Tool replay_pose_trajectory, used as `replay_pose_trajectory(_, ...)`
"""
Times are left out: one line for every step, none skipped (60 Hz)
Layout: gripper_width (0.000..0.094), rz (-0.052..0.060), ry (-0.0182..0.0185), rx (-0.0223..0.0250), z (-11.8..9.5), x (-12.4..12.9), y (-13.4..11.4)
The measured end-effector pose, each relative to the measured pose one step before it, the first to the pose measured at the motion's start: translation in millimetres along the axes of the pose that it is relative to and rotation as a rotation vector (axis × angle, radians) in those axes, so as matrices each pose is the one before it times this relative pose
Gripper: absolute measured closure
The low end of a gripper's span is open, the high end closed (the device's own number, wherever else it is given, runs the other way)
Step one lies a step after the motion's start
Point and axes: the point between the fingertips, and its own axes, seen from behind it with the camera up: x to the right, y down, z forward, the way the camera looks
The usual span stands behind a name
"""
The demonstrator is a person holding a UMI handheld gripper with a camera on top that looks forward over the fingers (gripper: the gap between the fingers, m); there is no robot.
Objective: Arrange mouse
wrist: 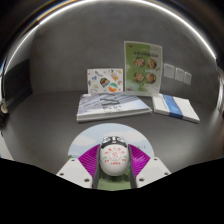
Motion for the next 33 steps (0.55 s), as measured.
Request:
replay_pose_trajectory(0.0507, 0.0001, 0.00403, -0.01024, 1.44, 0.85, 3.24)
replay_pose_trajectory(0.0505, -0.0034, 0.0013, -0.01258, 1.42, 0.62, 4.21)
replay_pose_trajectory(0.0504, -0.0017, -0.00162, 0.002, 1.62, -0.38, 1.67)
replay_pose_trajectory(0.0505, 0.0019, -0.00208, 0.01004, 1.03, 0.12, -2.11)
replay_pose_trajectory(0.0502, 0.0021, -0.00048, -0.00382, -0.34, 0.28, 0.42)
replay_pose_trajectory(0.0494, 0.0052, -0.00196, -0.00422, -0.77, 0.31, 1.08)
replay_pose_trajectory(0.0451, 0.0045, -0.00078, -0.00194, -0.58, -0.32, 0.23)
replay_pose_trajectory(0.0444, 0.0022, -0.00087, -0.00058, 0.29, 0.22, -0.43)
replay_pose_trajectory(0.0428, 0.0002, -0.00173, -0.00299, 0.1, 0.14, 0.15)
replay_pose_trajectory(0.041, -0.0007, -0.00295, -0.00343, 0.04, -0.02, -0.05)
replay_pose_trajectory(0.0398, 0.0001, -0.00396, -0.00378, -0.07, 0.0, 0.12)
replay_pose_trajectory(0.0386, 0.001, -0.00676, -0.00658, -0.28, -0.05, 0.39)
replay_pose_trajectory(0.0378, 0.003, -0.01031, -0.0106, -1.28, -0.77, 1.22)
replay_pose_trajectory(0.0364, 0.005, -0.01067, -0.00795, 0.1, -0.4, 0.95)
replay_pose_trajectory(0.0324, 0.0066, -0.0153, -0.00865, -3.7, -0.43, 0.81)
replay_pose_trajectory(0.0246, 0.0041, -0.01429, -0.00054, -2.17, -1.06, 0.15)
replay_pose_trajectory(0.0211, 0.0027, -0.01473, 0.00421, -3.72, -1.78, -0.58)
replay_pose_trajectory(0.0177, 0.0011, -0.01294, 0.00791, -4.27, -0.88, -1.6)
replay_pose_trajectory(0.0142, 0.0009, -0.00983, 0.0076, -4.69, -0.11, -1.8)
replay_pose_trajectory(0.0108, 0.0, -0.00669, 0.00487, -5.74, 0.82, -1.52)
replay_pose_trajectory(0.0073, -0.0016, -0.00673, 0.00146, -6.78, 1.54, -0.42)
replay_pose_trajectory(0.0088, -0.0032, -0.00525, -0.00085, -6.58, 2.65, 0.24)
replay_pose_trajectory(0.0111, -0.0045, -0.00832, -0.00293, -6.82, 2.66, 0.92)
replay_pose_trajectory(0.0114, -0.0044, -0.00815, -0.002, -6.87, 2.94, 1.51)
replay_pose_trajectory(0.011, -0.0059, -0.00526, 0.0003, -6.46, 3.63, 2.84)
replay_pose_trajectory(0.01, -0.001, -0.00451, 0.00037, -6.97, 4.18, 1.89)
replay_pose_trajectory(0.0098, -0.0015, -0.00293, -0.00055, -6.54, 5.08, 2.14)
replay_pose_trajectory(0.0099, -0.0012, -0.00053, 0.00062, -6.35, 5.97, 2.62)
replay_pose_trajectory(0.0099, -0.0012, 0.0004, 0.00002, -6.55, 6.79, 2.85)
replay_pose_trajectory(0.0099, -0.0011, 0.00105, -0.00075, -6.51, 7.37, 3.17)
replay_pose_trajectory(0.0096, -0.0011, 0.00209, -0.00171, -6.51, 7.76, 3.52)
replay_pose_trajectory(0.0096, -0.002, 0.00256, -0.00217, -6.5, 8.47, 3.8)
replay_pose_trajectory(0.0095, -0.0028, 0.00242, -0.00104, -6.2, 9.09, 4.1)
